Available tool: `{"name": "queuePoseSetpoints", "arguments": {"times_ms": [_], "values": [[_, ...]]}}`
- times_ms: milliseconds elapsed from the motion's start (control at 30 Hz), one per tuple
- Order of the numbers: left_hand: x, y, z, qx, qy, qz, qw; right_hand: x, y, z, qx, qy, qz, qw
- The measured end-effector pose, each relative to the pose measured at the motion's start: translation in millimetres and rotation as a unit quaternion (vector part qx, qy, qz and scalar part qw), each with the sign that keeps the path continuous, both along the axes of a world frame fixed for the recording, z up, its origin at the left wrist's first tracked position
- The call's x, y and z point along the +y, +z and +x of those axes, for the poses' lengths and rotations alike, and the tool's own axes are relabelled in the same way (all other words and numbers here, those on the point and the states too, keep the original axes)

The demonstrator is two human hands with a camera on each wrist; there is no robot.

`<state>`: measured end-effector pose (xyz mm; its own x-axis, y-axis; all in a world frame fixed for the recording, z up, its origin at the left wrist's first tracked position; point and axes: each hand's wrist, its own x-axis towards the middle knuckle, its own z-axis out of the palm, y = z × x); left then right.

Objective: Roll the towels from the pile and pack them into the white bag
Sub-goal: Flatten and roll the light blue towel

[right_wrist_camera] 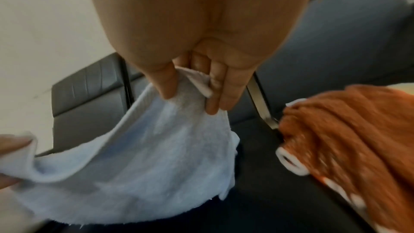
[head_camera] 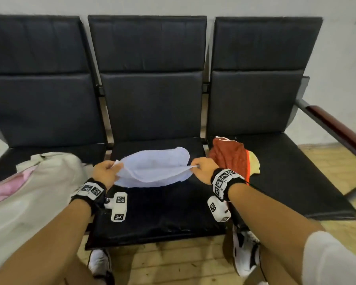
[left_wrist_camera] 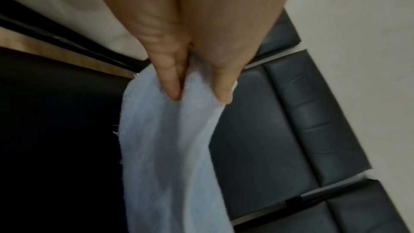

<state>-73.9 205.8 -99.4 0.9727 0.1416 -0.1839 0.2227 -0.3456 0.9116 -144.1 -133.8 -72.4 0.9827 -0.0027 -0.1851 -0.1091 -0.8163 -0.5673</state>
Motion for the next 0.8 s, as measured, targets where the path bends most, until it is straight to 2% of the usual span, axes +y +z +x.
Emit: {"name": "queuePoseSetpoints", "arguments": {"times_ms": [100,200,433,567,700,800], "values": [[8,-30,-21,0.092,0.020,-0.053,0.994,-2,-37,-23,0.063,0.033,-0.055,0.996],[22,-64,-42,0.138,0.025,-0.026,0.990,-5,-69,-46,0.099,0.034,-0.063,0.992],[35,-93,-86,0.142,-0.021,0.128,0.981,2,-108,-65,0.139,0.059,-0.043,0.988],[48,-103,-92,0.144,-0.048,0.224,0.963,-4,-125,-67,0.135,0.022,-0.035,0.990],[53,-106,-100,0.161,-0.081,0.264,0.948,-2,-135,-74,0.130,-0.022,-0.029,0.991],[50,-104,-107,0.152,-0.062,0.316,0.934,3,-139,-77,0.116,-0.047,-0.062,0.990]]}}
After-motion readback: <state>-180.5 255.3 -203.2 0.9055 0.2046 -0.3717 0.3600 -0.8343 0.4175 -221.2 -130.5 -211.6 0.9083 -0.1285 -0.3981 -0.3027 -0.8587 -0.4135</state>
